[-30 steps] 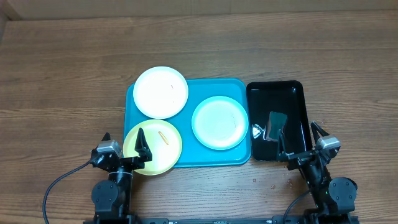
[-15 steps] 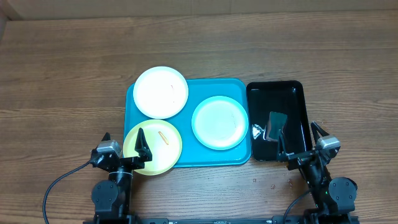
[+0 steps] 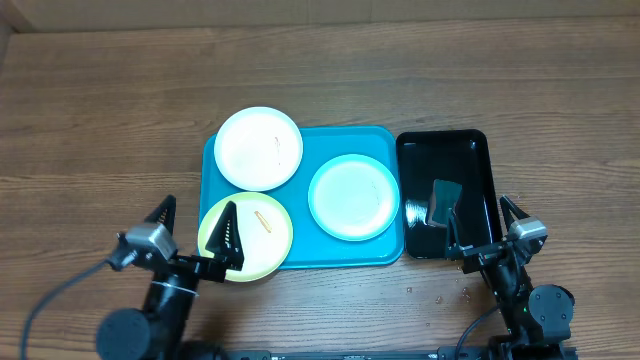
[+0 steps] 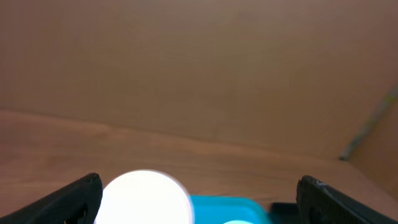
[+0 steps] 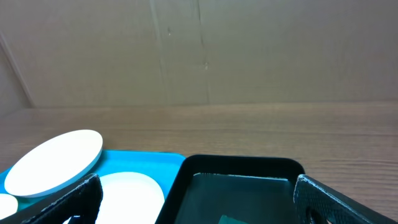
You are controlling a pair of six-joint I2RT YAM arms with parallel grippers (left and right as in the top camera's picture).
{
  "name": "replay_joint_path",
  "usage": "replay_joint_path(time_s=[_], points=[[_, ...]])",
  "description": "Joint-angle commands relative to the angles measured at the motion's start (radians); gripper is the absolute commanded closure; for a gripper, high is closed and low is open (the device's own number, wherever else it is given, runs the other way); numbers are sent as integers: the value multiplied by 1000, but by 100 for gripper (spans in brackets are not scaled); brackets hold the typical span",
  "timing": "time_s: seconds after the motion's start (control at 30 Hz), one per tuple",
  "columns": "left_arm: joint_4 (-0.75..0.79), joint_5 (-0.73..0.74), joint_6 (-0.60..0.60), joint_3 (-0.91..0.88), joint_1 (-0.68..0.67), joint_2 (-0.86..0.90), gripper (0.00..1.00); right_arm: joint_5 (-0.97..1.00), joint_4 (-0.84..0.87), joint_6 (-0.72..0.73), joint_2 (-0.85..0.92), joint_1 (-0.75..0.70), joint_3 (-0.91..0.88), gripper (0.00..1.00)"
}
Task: Clean dirty plates on tray and stack at the side
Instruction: 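Reach the left gripper over the light-blue plate on the teal tray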
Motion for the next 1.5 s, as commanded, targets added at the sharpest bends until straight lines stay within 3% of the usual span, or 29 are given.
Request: replay_joint_path(time_s=[0.0,0.27,0.43,0.47,0.5,0.53,0.7,0.8,0.97,1.0,1.3,1.47], points=[[-136,146,14,243,-6,212,0,-6,5,-5,-10,-7,-11,0],[-825,149,155,841,-7,741,0,-6,5,-5,-10,-7,-11,0],[-1009,158,147,967,-7,962,2,-6,5,-5,-10,-7,-11,0],[-1019,182,149,966,-7,994,33,-6,5,-5,-10,-7,-11,0],[-1030,201,153,966,-7,1021,91,-6,5,-6,-10,-7,-11,0],[-1046,213,151,966,-9,1053,96,-6,5,-5,-10,-7,-11,0],[-1034,187,143,931,-59,1139,96,-6,5,-5,-10,-7,-11,0],[-987,111,93,880,-120,1156,90,-6,5,-5,-10,-7,-11,0],[-856,-2,8,765,-233,1161,43,-6,5,-6,-10,-7,-11,0],[-828,-18,-6,741,-253,1161,40,-6,5,-6,-10,-7,-11,0],[-485,-70,-140,482,-365,1164,44,-6,5,-5,-10,-7,-11,0],[-274,-138,-185,369,-436,1204,52,-6,5,-5,-10,-7,-11,0]])
